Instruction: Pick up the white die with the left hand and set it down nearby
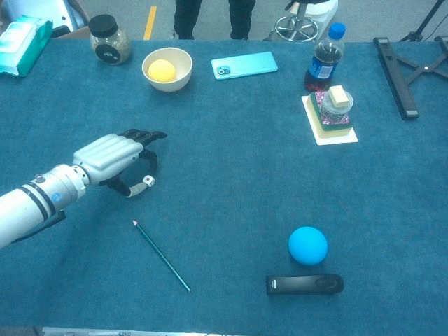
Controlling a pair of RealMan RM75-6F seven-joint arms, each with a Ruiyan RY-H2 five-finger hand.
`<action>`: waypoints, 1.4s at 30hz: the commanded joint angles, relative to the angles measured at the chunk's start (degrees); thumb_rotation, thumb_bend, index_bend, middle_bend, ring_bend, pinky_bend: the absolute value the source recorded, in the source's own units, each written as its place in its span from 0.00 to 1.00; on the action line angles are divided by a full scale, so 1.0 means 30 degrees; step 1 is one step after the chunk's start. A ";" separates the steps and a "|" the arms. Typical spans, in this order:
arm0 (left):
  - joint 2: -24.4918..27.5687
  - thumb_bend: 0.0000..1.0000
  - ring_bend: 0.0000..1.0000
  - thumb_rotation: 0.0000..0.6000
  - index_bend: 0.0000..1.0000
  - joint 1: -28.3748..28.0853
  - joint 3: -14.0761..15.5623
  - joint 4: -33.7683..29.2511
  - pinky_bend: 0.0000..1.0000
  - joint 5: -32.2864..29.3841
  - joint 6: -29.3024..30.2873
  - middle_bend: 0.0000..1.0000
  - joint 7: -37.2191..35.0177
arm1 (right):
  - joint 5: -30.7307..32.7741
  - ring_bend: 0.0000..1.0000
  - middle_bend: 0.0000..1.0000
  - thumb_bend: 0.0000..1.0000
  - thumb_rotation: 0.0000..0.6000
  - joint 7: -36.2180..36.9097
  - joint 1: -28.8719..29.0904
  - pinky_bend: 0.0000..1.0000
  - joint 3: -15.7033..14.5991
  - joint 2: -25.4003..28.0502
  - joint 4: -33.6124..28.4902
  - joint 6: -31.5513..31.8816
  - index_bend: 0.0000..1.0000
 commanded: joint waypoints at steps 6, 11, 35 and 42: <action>0.0261 0.37 0.00 1.00 0.52 0.0161 -0.0053 -0.0206 0.00 0.0397 0.0653 0.00 -0.0331 | -0.0030 0.26 0.39 0.10 1.00 0.0012 -0.0031 0.27 -0.0018 -0.0047 0.0033 0.0000 0.49; 0.1056 0.37 0.00 1.00 0.52 0.0411 -0.0315 -0.0895 0.00 0.0704 0.1645 0.00 -0.0435 | -0.0044 0.26 0.39 0.10 1.00 -0.0025 -0.0157 0.27 -0.0071 -0.0026 -0.0002 0.0126 0.49; 0.3950 0.37 0.00 1.00 0.53 0.3078 0.0264 -0.3440 0.00 0.2428 0.5429 0.00 -0.2329 | 0.0519 0.26 0.39 0.10 1.00 0.0051 -0.0355 0.27 -0.0169 -0.0478 0.0519 -0.0069 0.49; 0.5117 0.37 0.00 1.00 0.42 0.2121 -0.1852 -0.6485 0.00 0.2986 0.6476 0.00 0.0283 | 0.0654 0.26 0.39 0.10 1.00 0.0339 -0.0402 0.27 -0.0154 -0.0346 0.0534 -0.0099 0.49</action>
